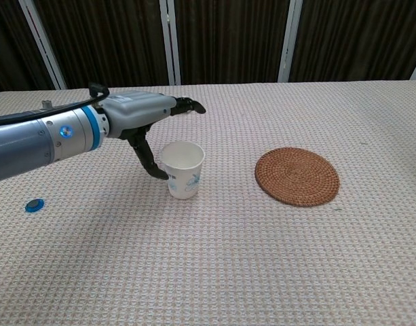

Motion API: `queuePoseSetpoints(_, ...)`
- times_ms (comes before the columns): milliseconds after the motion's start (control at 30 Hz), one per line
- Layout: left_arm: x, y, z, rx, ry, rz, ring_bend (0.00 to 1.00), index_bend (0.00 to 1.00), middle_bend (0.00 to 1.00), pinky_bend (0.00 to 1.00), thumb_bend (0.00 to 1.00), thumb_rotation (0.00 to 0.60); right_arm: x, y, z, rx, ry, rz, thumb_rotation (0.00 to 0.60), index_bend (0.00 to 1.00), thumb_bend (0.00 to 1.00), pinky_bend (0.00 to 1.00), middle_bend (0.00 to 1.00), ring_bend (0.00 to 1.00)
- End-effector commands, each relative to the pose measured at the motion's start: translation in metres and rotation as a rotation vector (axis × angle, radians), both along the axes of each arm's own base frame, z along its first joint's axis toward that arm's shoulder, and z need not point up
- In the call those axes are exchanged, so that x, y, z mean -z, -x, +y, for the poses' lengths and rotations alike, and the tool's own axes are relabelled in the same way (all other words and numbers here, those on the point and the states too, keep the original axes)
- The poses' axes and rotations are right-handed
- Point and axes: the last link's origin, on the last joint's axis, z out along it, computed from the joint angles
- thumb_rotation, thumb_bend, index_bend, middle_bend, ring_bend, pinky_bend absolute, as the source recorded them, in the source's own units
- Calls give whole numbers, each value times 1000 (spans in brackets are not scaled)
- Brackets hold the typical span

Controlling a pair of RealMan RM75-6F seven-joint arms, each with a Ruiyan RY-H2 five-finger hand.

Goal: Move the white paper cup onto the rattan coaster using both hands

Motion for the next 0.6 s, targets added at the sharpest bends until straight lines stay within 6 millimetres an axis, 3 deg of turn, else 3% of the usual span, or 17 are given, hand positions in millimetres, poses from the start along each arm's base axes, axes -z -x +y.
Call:
queuePoseSetpoints(33, -35, 7, -5, -18, -79, -35, 0, 0, 0, 0, 0, 600, 0, -1, 1, -5, -3, -6, 600, 0, 0, 0, 0, 0)
queuePoseSetpoints(133, -78, 33, -10, -56, -226, -45, 0, 0, 0, 0, 0, 600, -1, -3, 3, -16, -7, -14, 600, 0, 0, 0, 0, 0)
queuePoseSetpoints(267, -115, 68, -22, -136, -348, -41, 0, 0, 0, 0, 0, 600, 0, -5, 4, -22, -20, -18, 600, 0, 0, 0, 0, 0)
queuePoseSetpoints(367, -147, 104, -43, -225, -459, -18, 0, 0, 0, 0, 0, 600, 4, -7, 5, -31, -39, -20, 600, 0, 0, 0, 0, 0)
queuePoseSetpoints(600, -174, 149, -90, -351, -549, -25, 0, 0, 0, 0, 0, 600, 18, -10, 3, -39, -109, -1, 600, 0, 0, 0, 0, 0)
